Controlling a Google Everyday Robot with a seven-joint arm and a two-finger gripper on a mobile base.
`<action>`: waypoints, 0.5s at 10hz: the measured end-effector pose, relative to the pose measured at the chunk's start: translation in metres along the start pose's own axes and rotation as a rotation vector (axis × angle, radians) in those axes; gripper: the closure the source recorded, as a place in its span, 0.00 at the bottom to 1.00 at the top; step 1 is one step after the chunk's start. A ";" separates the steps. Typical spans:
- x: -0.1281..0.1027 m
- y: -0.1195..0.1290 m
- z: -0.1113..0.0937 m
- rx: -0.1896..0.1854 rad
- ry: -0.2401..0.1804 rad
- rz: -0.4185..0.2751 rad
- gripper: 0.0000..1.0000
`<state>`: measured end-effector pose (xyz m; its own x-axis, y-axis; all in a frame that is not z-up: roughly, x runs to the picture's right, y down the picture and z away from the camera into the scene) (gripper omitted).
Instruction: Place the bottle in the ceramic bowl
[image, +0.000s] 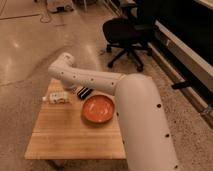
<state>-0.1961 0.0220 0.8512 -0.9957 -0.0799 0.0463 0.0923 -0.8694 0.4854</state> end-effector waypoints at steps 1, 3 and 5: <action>-0.004 0.002 0.004 -0.002 -0.005 -0.003 0.31; -0.015 0.015 0.020 -0.009 -0.002 -0.012 0.31; -0.016 0.030 0.028 -0.014 0.006 -0.011 0.31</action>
<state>-0.1771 0.0107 0.8893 -0.9967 -0.0727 0.0361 0.0811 -0.8769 0.4738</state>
